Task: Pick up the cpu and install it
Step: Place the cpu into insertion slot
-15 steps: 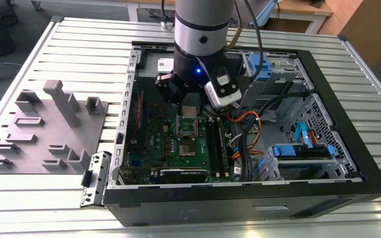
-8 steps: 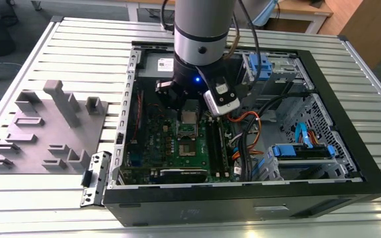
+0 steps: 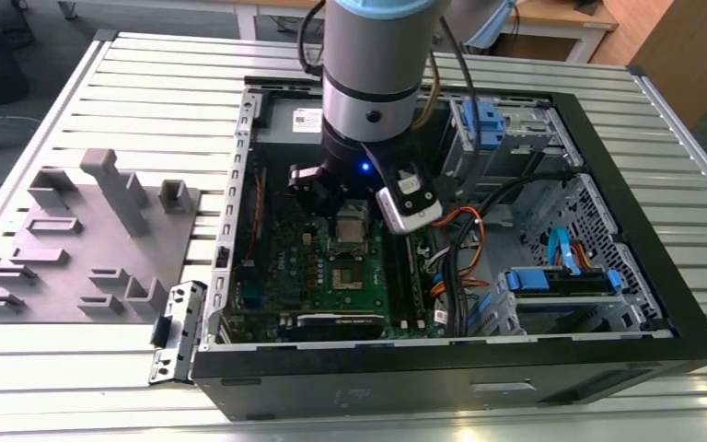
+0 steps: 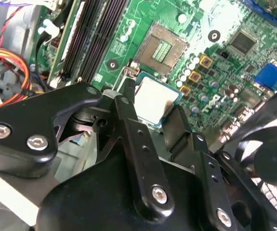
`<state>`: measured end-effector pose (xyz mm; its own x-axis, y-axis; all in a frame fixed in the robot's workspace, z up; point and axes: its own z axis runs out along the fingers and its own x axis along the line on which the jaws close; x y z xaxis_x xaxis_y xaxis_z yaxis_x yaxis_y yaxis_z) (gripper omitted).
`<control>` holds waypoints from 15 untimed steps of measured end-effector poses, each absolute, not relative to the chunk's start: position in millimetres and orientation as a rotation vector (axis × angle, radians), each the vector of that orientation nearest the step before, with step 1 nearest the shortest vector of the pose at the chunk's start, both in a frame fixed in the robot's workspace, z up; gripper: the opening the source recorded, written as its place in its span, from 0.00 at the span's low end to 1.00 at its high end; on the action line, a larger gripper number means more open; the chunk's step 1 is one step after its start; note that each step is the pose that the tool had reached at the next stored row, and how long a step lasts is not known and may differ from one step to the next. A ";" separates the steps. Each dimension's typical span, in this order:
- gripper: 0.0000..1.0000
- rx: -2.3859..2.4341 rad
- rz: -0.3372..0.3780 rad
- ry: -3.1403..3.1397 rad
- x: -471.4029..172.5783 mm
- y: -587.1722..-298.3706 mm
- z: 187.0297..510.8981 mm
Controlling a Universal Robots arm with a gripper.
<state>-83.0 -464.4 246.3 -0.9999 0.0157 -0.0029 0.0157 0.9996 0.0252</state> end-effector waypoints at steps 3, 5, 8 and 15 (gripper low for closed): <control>0.47 0.025 0.039 3.138 -83.0 -467.8 240.9; 0.47 0.025 0.039 3.138 -83.0 -470.2 237.7; 0.47 0.025 0.039 3.138 -83.0 -474.9 234.2; 0.47 0.025 0.039 3.138 -83.0 -479.4 222.6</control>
